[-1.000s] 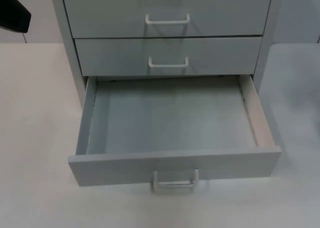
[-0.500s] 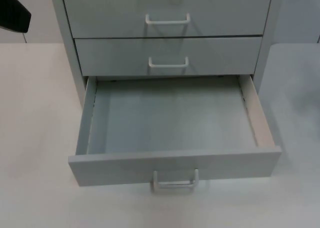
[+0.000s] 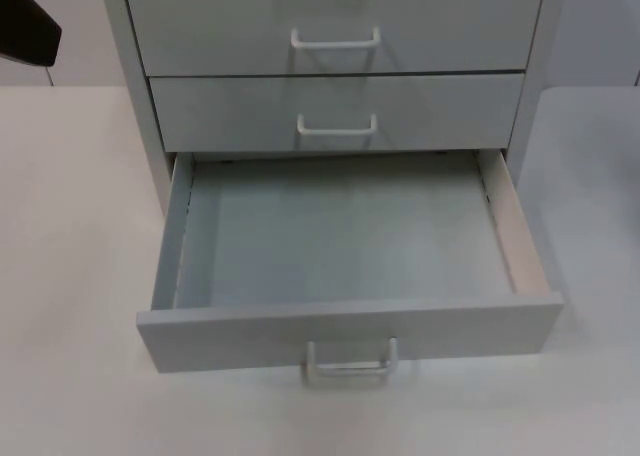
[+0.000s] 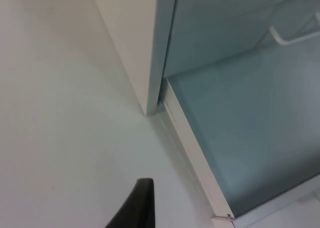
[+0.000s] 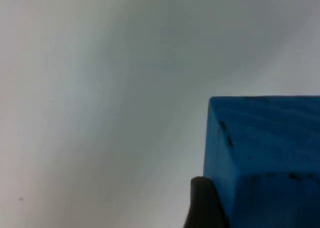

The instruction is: Open the drawer with the left hand, place the block into the drawer with the right hand, then close the drawer with the left hand.

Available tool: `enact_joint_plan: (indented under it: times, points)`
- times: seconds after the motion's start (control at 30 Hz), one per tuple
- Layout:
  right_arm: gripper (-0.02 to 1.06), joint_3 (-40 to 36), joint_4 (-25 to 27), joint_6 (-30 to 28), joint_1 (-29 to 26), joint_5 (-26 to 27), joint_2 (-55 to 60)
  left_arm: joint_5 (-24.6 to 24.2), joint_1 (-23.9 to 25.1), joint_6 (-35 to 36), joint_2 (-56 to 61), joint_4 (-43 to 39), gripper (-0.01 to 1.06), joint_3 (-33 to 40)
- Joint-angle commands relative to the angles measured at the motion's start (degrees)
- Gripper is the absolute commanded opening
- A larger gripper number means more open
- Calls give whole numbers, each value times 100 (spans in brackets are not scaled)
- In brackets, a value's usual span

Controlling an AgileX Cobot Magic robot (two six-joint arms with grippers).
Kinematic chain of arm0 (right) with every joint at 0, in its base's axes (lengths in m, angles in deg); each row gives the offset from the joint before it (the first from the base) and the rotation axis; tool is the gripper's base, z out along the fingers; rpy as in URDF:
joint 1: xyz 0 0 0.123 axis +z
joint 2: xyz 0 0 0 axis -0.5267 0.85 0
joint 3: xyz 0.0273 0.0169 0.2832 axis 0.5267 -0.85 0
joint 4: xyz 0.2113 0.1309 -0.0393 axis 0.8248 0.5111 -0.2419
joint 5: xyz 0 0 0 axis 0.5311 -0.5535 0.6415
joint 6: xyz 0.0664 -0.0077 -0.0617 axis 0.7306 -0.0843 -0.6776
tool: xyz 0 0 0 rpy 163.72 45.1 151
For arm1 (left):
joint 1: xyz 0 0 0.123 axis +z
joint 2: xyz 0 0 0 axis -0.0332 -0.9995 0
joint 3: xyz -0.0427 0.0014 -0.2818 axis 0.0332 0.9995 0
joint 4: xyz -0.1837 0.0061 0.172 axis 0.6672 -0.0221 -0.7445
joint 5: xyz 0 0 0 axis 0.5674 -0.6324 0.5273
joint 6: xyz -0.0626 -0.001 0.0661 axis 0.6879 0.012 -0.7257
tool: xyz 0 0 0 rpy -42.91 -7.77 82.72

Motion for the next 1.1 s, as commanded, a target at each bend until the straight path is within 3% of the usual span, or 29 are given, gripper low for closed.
enact_joint_plan:
  times: [0.0,0.13,0.4,0.63,0.97,1.07]
  points:
    - [0,30,-21,421,-23,-270,-313,15,-46,47,48,-53,105,33]
    - [0,-108,14,913,-1,-447,-881,15,-46,47,48,-86,105,33]
    - [0,-780,87,1870,10,-328,-1969,-19,-46,47,48,-198,105,33]
    - [0,-1243,152,2567,373,-84,-2429,-19,-46,47,48,-198,105,33]
    - [0,-2232,118,3847,1979,627,-2682,-19,-46,47,48,-198,105,33]
    - [0,-2366,63,4355,2697,867,-2682,-19,-46,47,48,-198,105,33]
